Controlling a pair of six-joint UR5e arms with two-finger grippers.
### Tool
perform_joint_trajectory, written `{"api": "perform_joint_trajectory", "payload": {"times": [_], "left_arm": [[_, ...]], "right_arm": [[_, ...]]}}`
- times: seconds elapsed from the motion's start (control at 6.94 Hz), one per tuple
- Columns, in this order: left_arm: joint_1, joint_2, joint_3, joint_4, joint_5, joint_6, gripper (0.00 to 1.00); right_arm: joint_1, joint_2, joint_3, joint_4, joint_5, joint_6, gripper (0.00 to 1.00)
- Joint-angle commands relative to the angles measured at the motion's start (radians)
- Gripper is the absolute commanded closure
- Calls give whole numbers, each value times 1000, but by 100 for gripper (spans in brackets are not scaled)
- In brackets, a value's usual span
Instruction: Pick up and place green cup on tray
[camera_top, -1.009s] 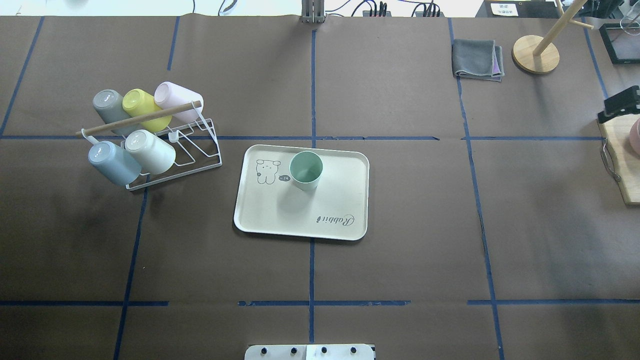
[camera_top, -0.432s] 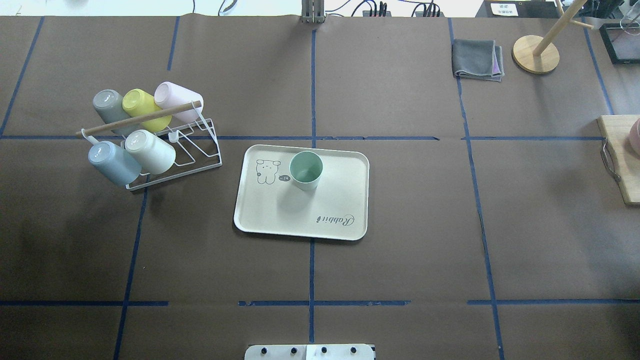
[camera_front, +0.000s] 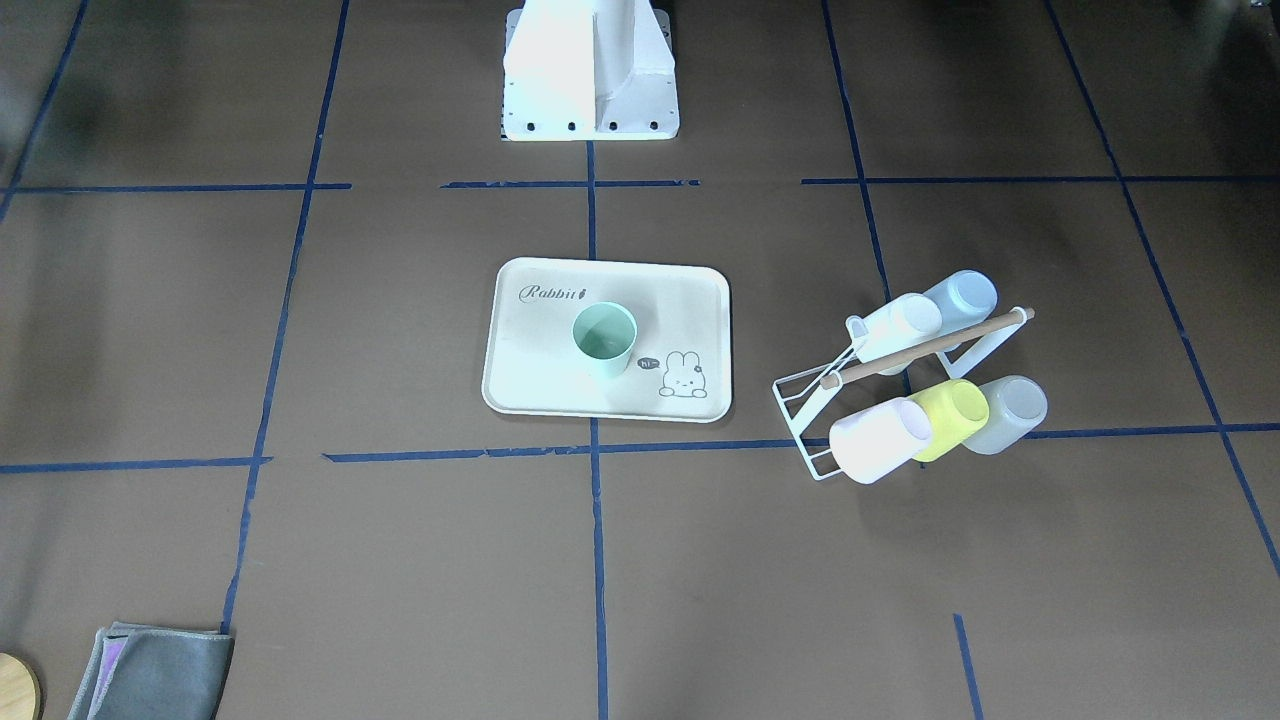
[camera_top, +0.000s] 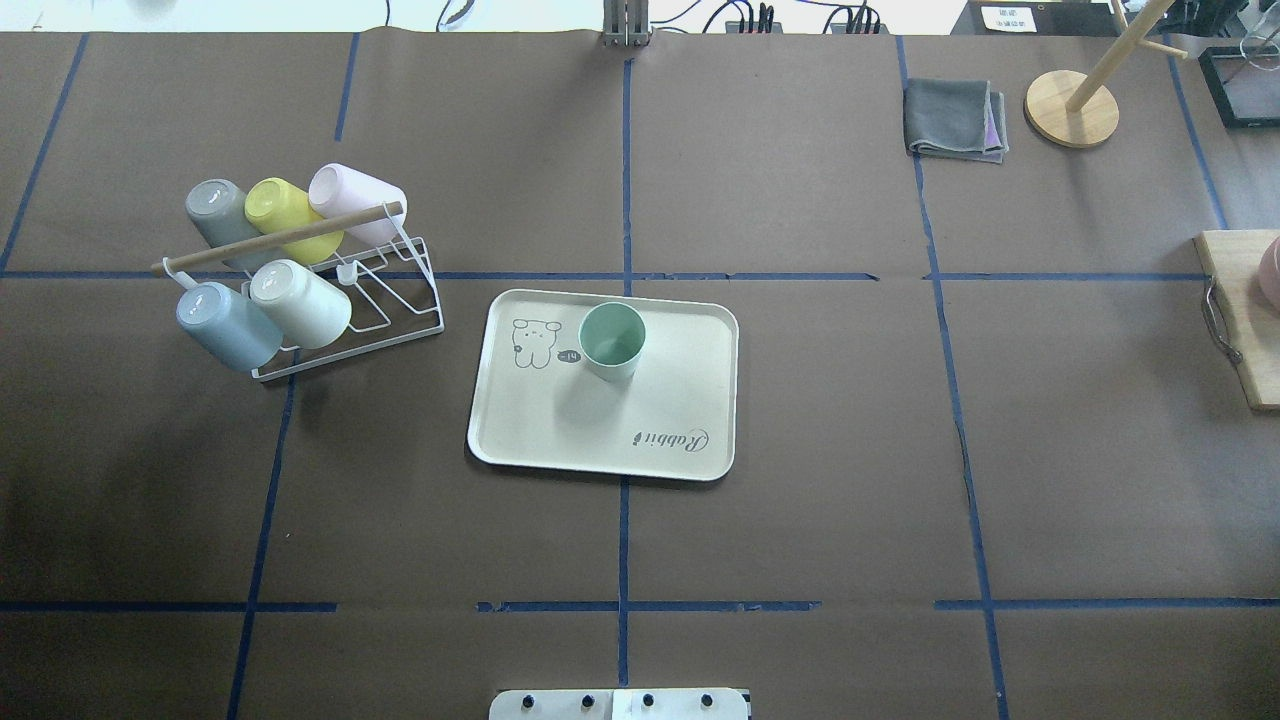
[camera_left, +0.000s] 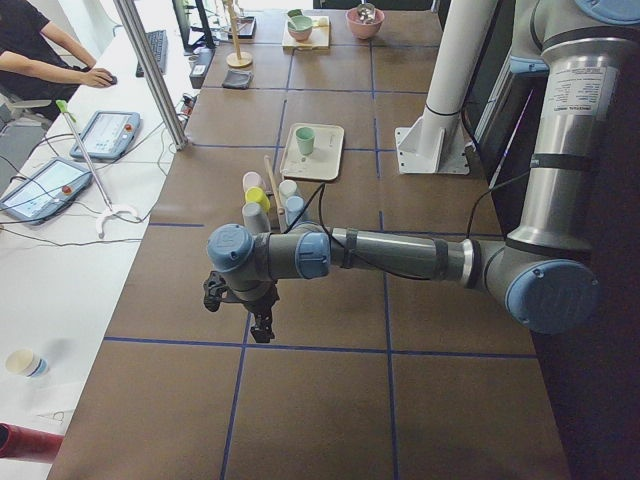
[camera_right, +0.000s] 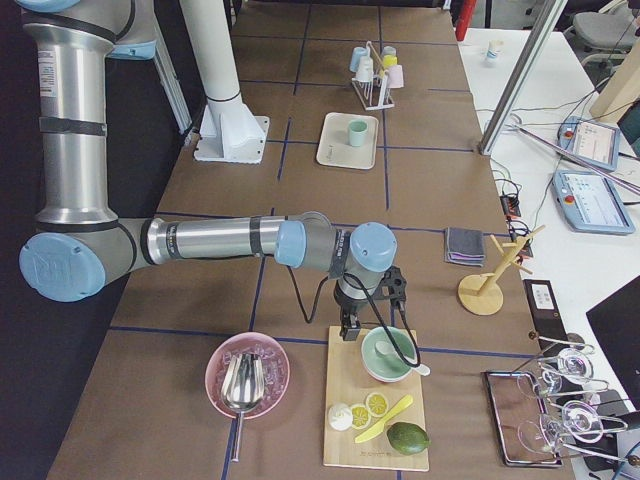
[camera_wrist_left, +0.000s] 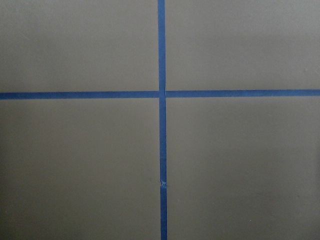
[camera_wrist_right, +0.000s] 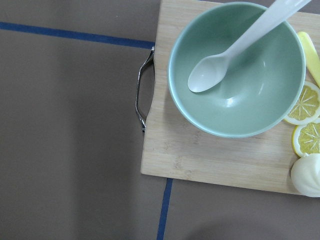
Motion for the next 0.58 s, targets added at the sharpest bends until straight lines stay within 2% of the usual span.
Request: {"api": "perform_joint_trajectory", "payload": {"times": [0.0, 0.14, 0.29, 0.43], "left_arm": [[-3, 7, -17, 7, -7, 2, 0], [-5, 29, -27, -1, -4, 7, 0], [-6, 99, -92, -16, -2, 12, 0], [-8, 115, -132, -7, 1, 10, 0]], "right_arm": [[20, 1, -28, 2, -1, -27, 0], [20, 7, -29, 0, -1, -28, 0], [20, 5, -29, 2, 1, -27, 0], [20, 4, -28, 2, -1, -28, 0]]}}
